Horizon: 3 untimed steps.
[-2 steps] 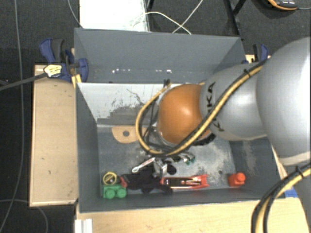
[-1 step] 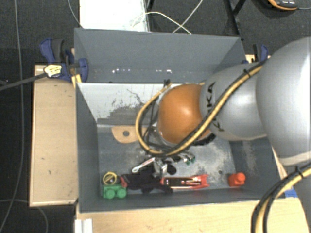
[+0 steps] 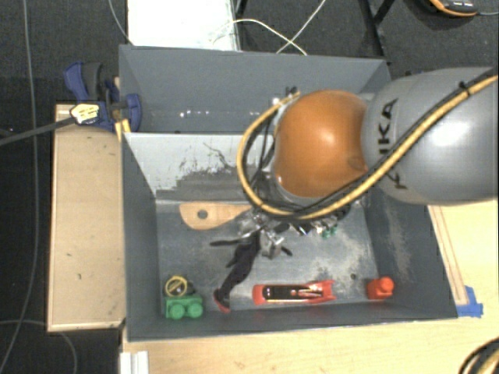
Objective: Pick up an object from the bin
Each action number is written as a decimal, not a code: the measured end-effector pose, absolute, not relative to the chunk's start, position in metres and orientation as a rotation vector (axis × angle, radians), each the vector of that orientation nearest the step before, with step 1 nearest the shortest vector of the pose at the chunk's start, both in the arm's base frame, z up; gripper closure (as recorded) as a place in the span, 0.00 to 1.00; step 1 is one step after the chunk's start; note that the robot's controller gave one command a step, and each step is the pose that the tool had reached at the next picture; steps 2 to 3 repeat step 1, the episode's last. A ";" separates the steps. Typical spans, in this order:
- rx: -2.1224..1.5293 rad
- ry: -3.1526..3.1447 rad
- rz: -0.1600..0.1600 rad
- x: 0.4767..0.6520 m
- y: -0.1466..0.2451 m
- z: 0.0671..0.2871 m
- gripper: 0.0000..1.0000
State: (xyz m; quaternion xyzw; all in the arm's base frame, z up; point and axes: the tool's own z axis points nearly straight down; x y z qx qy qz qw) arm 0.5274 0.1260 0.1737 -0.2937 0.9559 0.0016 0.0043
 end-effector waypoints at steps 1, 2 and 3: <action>-0.931 2.987 0.006 0.535 0.133 0.256 1.00; -0.931 2.987 0.006 0.535 0.133 0.256 1.00; -0.931 2.987 0.006 0.535 0.133 0.256 1.00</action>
Offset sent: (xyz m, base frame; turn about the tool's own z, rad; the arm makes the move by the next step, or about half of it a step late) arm -0.0084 0.0007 0.0837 -0.0133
